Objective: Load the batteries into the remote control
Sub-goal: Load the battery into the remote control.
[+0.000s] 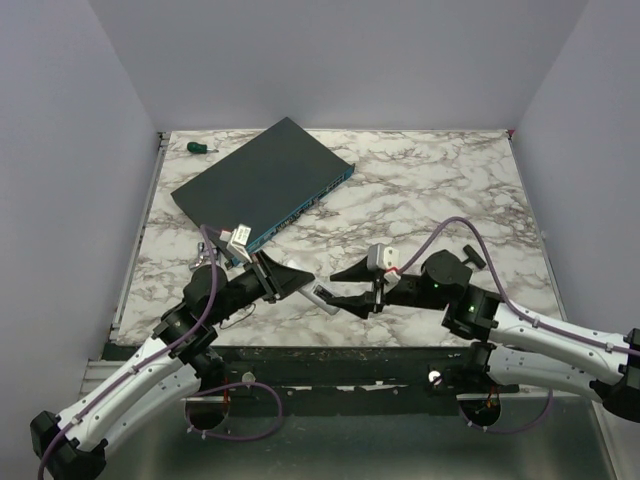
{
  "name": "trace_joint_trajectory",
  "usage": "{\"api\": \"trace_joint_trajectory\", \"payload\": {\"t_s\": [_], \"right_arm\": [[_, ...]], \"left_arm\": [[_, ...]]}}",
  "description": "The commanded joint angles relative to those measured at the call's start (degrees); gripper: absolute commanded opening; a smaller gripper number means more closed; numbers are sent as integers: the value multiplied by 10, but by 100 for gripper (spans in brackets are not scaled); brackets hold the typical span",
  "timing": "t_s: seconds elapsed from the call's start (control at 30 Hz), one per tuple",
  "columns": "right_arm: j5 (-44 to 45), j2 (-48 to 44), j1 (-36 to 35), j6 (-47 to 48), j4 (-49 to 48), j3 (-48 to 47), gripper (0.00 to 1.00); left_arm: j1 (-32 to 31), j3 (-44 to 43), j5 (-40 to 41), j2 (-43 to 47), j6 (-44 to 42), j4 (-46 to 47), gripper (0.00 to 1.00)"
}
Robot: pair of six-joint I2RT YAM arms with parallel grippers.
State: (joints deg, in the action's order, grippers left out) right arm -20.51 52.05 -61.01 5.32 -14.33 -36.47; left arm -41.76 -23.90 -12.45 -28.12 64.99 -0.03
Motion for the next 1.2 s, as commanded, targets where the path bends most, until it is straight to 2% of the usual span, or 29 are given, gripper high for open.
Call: {"api": "trace_joint_trajectory", "payload": {"t_s": [0.0,0.13,0.33,0.63,0.7,0.77,0.83,0.97,1.07,1.17], "right_arm": [[-33,-29,1,78,24,4,52],[-20,-46,2,107,45,7,52],[53,-38,2,-2,46,-15,44],[114,-10,2,-154,48,-42,43],[108,-1,1,-168,65,-61,40],[79,3,2,-136,86,-74,34],[52,0,1,-72,106,-77,34],[-5,-31,2,93,119,-56,40],[-50,-53,2,177,129,-44,43],[-86,-42,2,256,193,-74,42]], "left_arm": [[-3,-27,-26,-9,0,1,0],[-3,-29,-38,-14,-1,-12,0],[-3,-27,-33,-14,-2,-19,0],[-3,-34,-29,-17,-5,-21,0],[-3,-35,-30,-18,-6,-21,0],[-3,-44,-31,-20,-12,-29,0],[-3,-56,-43,-25,-19,-32,0],[-3,-76,-74,-41,-31,-37,0],[-3,-74,-88,-48,-30,-31,0],[-3,-66,-98,-53,-24,-21,0]]}}
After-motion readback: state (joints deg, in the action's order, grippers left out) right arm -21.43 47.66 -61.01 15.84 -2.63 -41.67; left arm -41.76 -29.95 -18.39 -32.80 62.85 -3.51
